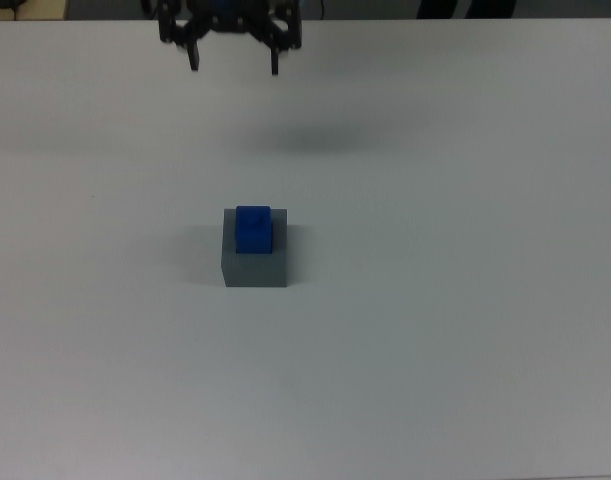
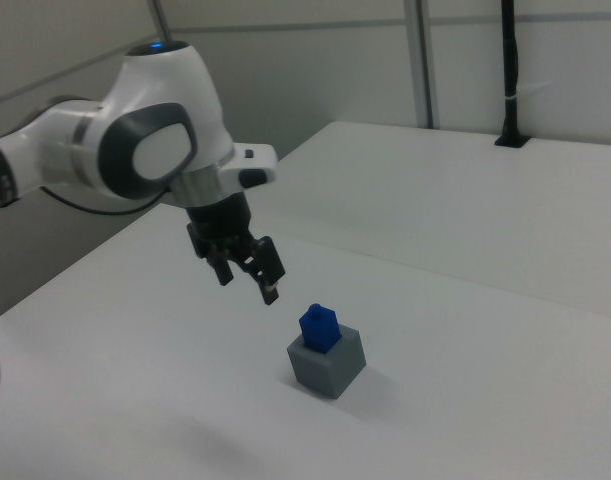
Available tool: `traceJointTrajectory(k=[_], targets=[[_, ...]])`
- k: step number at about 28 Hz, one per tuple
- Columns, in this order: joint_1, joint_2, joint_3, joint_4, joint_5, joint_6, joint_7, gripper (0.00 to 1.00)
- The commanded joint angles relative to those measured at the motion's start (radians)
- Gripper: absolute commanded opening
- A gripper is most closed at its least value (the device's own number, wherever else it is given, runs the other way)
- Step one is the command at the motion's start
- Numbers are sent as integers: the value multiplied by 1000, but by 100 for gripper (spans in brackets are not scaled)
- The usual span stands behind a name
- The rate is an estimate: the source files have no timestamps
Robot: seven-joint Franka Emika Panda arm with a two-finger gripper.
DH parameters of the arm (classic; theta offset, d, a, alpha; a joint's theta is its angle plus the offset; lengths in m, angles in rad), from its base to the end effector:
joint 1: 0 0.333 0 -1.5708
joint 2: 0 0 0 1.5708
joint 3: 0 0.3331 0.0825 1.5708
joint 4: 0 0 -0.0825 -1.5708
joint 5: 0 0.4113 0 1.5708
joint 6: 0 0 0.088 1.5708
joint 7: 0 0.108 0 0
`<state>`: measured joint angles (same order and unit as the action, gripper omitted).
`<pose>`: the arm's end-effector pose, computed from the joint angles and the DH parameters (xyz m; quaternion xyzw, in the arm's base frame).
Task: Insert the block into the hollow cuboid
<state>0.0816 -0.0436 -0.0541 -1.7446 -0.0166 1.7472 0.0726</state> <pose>0.5792 0.0138 0.5939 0.9995 -0.0213 0.0234 0.0059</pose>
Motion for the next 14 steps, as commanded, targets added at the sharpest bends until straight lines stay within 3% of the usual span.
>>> traceJointTrajectory(k=[1,14], targets=[[-9,-68,2,-76,7,-18,21,100],[-9,-64,2,-72,7,-14,44,100]])
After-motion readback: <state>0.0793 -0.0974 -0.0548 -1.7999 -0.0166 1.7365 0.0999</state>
